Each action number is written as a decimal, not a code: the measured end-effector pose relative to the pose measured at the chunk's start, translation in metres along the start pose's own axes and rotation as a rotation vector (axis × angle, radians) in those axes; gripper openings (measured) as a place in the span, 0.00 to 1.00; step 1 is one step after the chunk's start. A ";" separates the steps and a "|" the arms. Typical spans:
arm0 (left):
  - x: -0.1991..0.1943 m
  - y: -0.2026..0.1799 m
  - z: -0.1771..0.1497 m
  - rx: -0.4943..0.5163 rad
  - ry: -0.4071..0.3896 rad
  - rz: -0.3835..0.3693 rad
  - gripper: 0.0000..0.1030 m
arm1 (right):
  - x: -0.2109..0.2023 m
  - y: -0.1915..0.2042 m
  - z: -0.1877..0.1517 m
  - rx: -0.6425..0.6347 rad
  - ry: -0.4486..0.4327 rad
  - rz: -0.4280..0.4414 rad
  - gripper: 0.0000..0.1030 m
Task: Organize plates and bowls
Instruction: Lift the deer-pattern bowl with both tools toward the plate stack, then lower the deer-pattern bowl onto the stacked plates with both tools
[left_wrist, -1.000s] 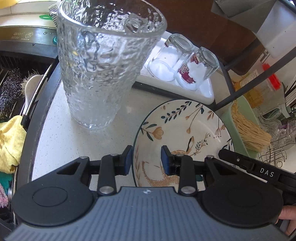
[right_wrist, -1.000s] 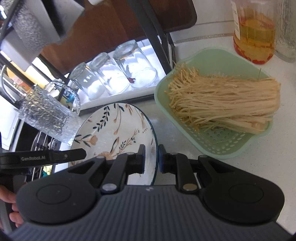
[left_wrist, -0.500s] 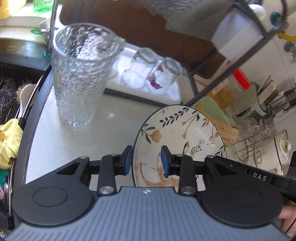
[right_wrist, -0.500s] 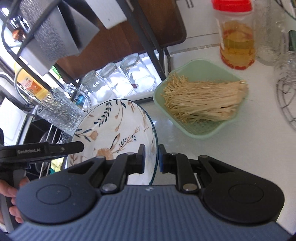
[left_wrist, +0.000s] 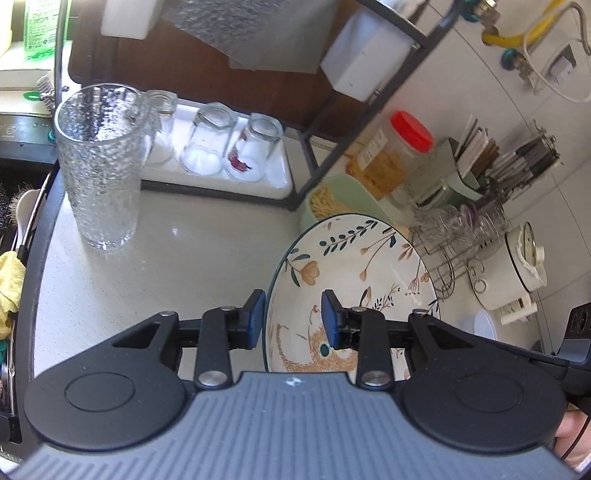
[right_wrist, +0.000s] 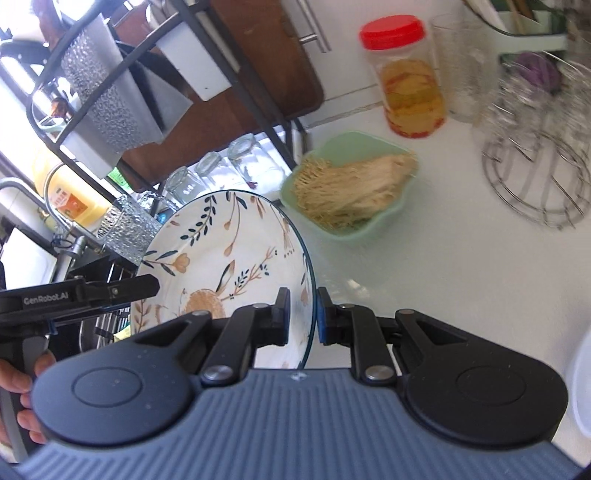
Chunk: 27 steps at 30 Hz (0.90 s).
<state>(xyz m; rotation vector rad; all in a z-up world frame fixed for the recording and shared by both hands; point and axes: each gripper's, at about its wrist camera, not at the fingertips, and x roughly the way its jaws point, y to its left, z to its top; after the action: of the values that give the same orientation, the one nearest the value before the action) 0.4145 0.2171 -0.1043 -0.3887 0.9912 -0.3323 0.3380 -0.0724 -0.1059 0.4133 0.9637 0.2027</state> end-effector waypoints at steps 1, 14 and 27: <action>0.000 -0.004 -0.002 0.008 0.005 -0.002 0.36 | -0.004 -0.002 -0.004 0.005 0.000 -0.005 0.17; 0.015 -0.043 -0.043 0.112 0.077 0.011 0.36 | -0.032 -0.037 -0.052 0.052 0.021 -0.052 0.17; 0.039 -0.059 -0.077 0.143 0.158 0.084 0.36 | -0.028 -0.069 -0.084 0.126 0.067 -0.035 0.17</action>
<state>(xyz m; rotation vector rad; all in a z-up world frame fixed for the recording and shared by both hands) 0.3632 0.1355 -0.1434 -0.1926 1.1275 -0.3589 0.2517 -0.1237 -0.1564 0.5077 1.0520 0.1252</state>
